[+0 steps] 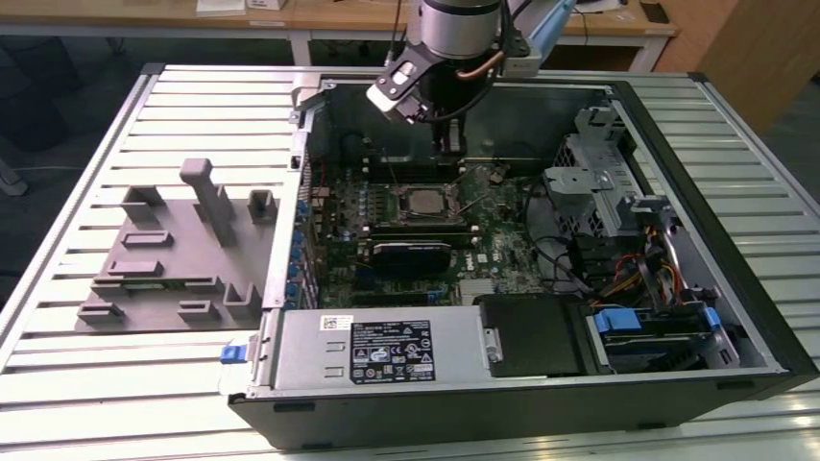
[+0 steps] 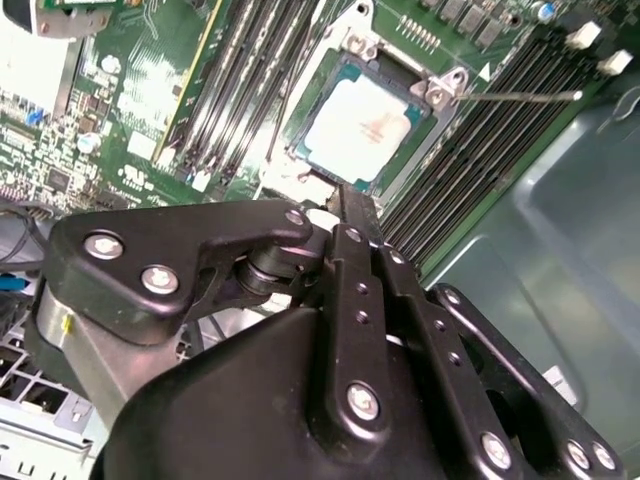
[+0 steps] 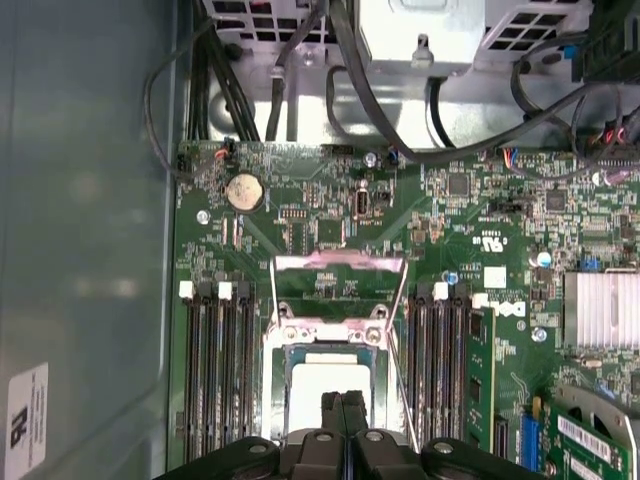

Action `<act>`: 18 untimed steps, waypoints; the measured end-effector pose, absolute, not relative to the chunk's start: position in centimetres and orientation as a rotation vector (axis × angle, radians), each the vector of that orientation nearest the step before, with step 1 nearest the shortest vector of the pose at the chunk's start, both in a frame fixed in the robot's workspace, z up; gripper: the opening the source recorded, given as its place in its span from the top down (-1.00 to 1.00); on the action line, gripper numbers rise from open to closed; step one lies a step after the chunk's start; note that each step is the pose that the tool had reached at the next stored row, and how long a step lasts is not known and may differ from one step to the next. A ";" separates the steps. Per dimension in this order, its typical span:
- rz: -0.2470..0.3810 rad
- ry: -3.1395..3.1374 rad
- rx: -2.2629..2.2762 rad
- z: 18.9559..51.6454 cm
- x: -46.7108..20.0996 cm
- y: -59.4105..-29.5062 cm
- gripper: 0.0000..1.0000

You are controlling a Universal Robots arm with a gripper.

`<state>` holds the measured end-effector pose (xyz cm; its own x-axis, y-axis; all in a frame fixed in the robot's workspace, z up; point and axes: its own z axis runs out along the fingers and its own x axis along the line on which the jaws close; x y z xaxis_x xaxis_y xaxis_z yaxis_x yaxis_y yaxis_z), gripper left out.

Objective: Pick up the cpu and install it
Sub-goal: 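Close the cpu cover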

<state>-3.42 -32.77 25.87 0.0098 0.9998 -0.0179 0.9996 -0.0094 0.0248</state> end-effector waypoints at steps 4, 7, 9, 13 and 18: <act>0.006 2.190 2.211 25.9 -2.6 -32.8 0.79; 0.005 2.191 2.211 25.9 -2.0 -32.7 0.79; 0.005 2.191 2.212 25.9 -1.6 -32.7 0.79; 0.003 2.191 2.212 25.9 -0.7 -32.7 0.79; 0.002 2.192 2.213 25.9 0.4 -32.7 0.79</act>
<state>0.38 -32.71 25.86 0.0098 0.9998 -0.0180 0.9998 -0.0094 0.0202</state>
